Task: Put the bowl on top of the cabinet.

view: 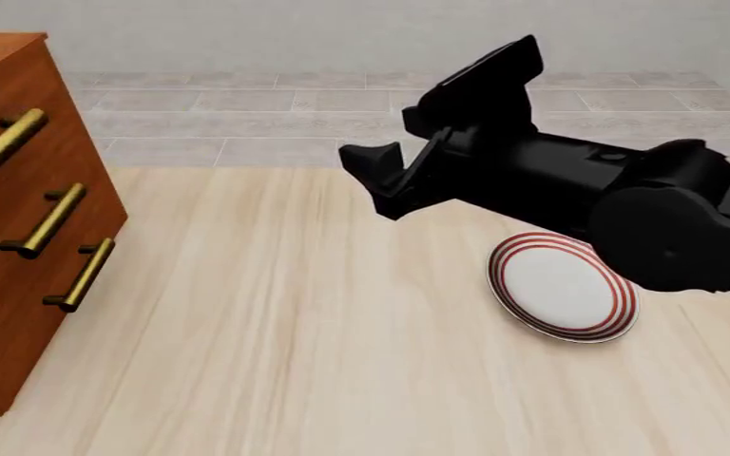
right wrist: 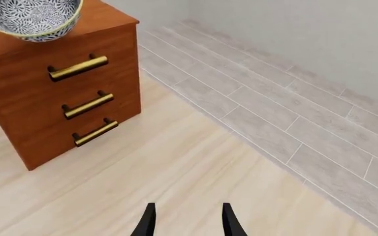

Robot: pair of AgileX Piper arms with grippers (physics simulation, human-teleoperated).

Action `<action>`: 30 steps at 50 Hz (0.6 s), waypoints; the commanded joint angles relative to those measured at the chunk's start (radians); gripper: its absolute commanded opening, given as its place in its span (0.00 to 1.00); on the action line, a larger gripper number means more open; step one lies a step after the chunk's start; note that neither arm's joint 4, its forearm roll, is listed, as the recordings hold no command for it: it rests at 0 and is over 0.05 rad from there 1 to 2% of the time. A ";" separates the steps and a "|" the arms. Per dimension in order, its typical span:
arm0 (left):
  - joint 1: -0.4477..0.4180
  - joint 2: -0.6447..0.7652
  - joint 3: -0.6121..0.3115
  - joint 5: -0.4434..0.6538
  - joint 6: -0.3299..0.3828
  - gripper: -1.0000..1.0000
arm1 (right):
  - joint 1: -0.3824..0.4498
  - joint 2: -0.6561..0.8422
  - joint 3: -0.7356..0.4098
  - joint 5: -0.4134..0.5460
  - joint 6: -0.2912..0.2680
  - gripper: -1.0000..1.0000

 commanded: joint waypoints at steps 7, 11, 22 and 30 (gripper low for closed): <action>0.087 0.070 0.016 -0.068 -0.005 0.00 | -0.005 0.013 0.003 -0.007 0.003 1.00; 0.101 0.071 0.010 -0.071 0.002 0.00 | -0.006 0.016 0.003 -0.009 0.006 1.00; 0.148 0.083 0.011 -0.081 -0.002 0.00 | -0.009 0.020 0.001 -0.011 0.004 1.00; 0.154 0.080 0.006 -0.084 -0.008 0.00 | -0.009 0.013 0.002 -0.007 0.004 1.00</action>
